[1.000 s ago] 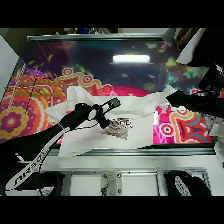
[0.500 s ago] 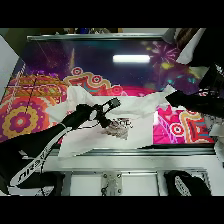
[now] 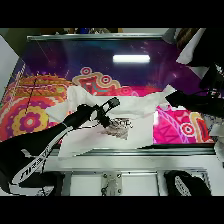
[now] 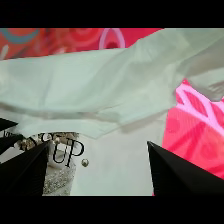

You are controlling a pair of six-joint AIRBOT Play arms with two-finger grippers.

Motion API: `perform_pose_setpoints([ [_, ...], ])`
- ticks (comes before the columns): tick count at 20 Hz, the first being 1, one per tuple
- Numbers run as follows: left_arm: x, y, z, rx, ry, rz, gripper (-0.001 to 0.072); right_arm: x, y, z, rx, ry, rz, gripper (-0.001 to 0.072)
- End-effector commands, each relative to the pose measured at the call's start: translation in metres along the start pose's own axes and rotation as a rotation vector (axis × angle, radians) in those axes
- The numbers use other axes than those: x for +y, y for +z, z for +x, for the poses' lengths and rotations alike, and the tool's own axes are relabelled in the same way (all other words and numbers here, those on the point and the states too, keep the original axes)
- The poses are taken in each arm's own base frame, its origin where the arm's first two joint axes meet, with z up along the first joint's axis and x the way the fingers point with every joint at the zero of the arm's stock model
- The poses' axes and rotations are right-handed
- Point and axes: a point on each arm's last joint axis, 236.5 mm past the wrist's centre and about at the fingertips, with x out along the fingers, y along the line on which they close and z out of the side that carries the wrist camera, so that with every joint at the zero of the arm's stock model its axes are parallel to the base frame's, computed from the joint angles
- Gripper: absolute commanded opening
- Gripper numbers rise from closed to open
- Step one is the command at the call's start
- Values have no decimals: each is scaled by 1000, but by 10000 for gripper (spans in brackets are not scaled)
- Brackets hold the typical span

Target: Fold the clothes and pants, and hang the long-sleeved shirts on hangers.

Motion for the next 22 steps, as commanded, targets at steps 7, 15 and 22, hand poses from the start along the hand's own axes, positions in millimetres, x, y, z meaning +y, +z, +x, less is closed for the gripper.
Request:
perform_pose_setpoints([
  [7,56,36,-72,-191,127,-124,13,1,-2,0,6,3,-2,656],
  [15,67,48,-149,-289,181,-135,13,56,-71,52,183,117,-138,472],
  [22,52,35,-160,-243,131,-148,13,35,-133,130,361,-54,234,477],
])
